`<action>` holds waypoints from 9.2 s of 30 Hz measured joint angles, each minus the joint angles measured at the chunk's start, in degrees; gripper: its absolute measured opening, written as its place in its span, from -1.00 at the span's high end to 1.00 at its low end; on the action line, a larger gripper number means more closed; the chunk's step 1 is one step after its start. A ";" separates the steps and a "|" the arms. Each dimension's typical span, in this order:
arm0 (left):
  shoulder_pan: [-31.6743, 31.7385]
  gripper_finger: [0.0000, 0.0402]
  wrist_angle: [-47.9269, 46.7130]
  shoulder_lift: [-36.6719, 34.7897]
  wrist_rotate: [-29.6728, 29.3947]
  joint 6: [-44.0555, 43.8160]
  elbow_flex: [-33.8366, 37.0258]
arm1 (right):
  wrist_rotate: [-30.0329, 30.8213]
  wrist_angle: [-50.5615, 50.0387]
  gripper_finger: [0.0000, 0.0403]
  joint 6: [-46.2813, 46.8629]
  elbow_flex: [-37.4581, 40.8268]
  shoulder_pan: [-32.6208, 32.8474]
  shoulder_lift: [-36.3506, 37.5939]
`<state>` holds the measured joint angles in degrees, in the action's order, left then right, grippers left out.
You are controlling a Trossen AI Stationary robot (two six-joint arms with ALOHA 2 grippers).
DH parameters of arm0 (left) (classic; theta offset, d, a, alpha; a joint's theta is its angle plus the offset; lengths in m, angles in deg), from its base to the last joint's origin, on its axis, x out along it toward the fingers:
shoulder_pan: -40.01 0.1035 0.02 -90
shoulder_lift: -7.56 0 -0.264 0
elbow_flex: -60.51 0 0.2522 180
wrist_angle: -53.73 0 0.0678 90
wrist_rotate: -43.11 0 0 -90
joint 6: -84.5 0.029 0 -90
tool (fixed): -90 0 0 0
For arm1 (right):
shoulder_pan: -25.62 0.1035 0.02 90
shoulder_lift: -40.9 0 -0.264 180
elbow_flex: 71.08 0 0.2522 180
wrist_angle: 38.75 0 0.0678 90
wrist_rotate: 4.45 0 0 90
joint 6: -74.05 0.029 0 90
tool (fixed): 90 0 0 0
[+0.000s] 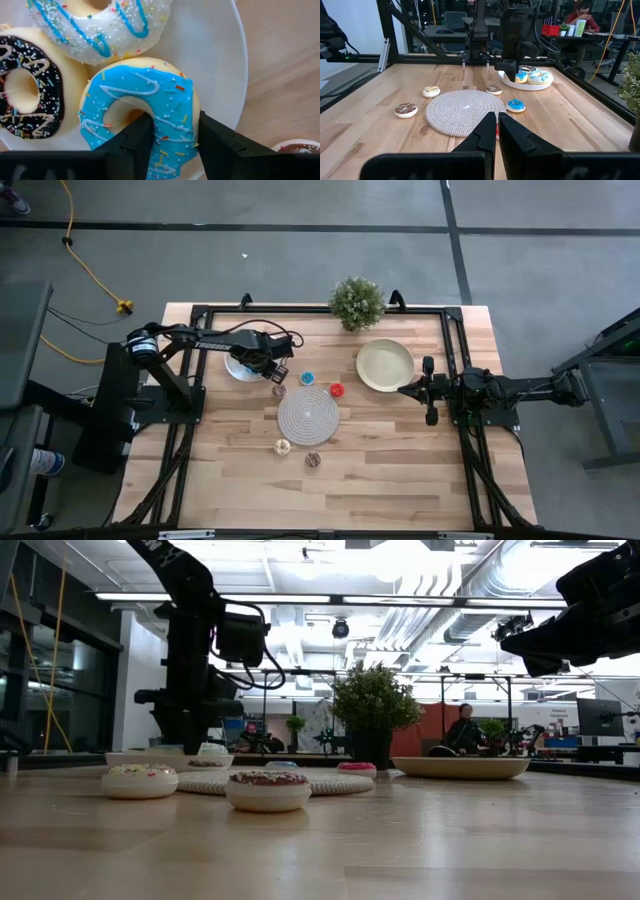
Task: Pick & Place donuts
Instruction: Put the large blue donut on the white plate, then put the small white donut on the brown plate
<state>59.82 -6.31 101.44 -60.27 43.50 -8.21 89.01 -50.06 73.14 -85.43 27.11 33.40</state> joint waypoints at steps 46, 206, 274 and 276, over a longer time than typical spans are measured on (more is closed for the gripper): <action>-1.11 -0.25 -0.68 -3.62 -0.72 5.10 -1.92 | -0.02 -0.04 0.94 0.00 -0.01 -0.02 0.00; -46.01 -0.25 19.70 4.66 3.78 19.82 -0.74 | -0.01 -0.02 0.94 0.00 -0.01 -0.02 0.00; -13.53 0.02 11.70 24.29 4.95 50.67 -46.72 | -0.02 -0.06 0.94 0.00 -0.01 -0.02 -1.08; -12.81 0.02 15.53 26.32 5.61 51.74 -48.43 | -0.04 0.00 0.94 0.00 -0.01 -0.01 -1.15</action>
<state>47.01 9.22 127.77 -54.67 95.24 -56.64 88.97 -50.05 73.14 -85.43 27.11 32.25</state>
